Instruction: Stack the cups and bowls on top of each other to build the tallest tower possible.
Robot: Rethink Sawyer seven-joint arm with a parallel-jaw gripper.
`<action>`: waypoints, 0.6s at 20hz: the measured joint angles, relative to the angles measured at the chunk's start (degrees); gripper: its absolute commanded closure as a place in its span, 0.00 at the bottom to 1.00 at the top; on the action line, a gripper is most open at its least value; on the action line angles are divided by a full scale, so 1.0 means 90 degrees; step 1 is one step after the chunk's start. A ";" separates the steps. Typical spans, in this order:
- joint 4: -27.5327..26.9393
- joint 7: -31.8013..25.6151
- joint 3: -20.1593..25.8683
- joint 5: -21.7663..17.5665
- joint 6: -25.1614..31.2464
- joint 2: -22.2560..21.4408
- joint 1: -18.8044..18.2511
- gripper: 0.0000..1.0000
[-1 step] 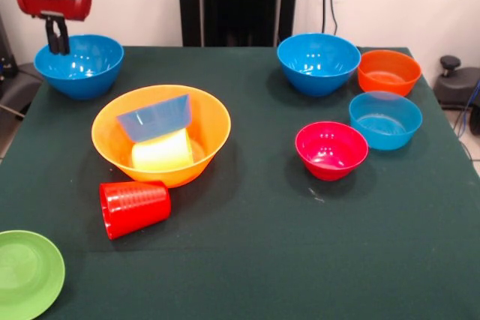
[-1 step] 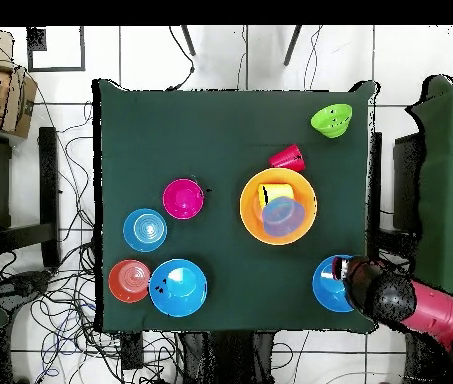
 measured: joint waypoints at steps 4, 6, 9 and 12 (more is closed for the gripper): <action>-0.0089 0.0000 0.0037 0.0000 -0.0018 0.0192 -0.0012 1.00; -0.0143 0.0000 0.0036 0.0000 -0.0017 0.0253 -0.0014 1.00; -0.0223 0.0000 0.0037 -0.0001 -0.0017 0.0331 -0.0010 1.00; -0.0368 0.0000 0.0036 -0.0094 -0.0017 0.0481 0.0028 1.00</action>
